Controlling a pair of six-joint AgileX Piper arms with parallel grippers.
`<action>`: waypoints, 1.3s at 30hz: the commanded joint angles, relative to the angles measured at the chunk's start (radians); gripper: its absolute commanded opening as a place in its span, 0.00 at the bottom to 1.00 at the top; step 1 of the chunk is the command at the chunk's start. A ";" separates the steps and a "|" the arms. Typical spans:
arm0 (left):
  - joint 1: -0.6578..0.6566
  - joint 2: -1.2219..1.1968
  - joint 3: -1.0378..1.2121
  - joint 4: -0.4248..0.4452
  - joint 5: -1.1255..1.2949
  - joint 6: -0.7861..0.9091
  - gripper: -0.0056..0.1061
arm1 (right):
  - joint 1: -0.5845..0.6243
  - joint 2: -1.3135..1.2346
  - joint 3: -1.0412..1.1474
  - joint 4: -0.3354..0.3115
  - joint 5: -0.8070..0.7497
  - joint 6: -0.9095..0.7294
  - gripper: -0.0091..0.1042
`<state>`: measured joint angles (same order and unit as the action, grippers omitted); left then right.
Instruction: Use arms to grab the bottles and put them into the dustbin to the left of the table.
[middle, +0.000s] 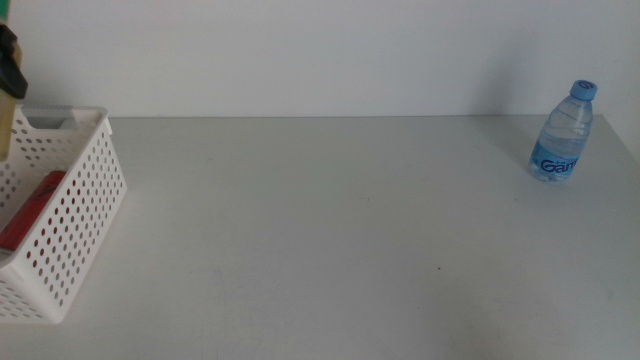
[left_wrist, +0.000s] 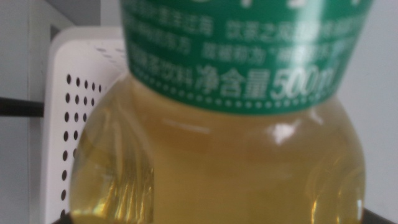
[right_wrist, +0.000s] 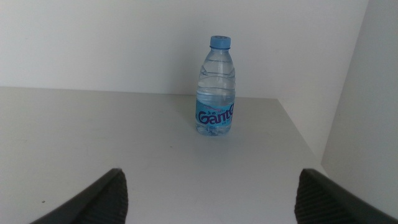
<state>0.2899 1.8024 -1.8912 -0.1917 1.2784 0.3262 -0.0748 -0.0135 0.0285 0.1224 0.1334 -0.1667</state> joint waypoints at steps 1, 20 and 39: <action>0.001 -0.024 -0.044 0.009 0.039 -0.014 0.03 | -0.006 -0.022 -0.009 -0.009 -0.072 -0.009 0.74; 0.000 0.077 0.224 0.024 0.039 0.016 0.04 | -0.006 -0.022 -0.009 -0.009 -0.072 -0.009 0.74; -0.070 0.023 0.217 0.054 0.037 -0.018 0.89 | -0.006 -0.022 -0.009 -0.009 -0.072 -0.009 0.74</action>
<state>0.2470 1.9107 -1.6380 -0.1404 1.2245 0.3420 -0.0748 -0.0135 0.0285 0.1224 0.1334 -0.1667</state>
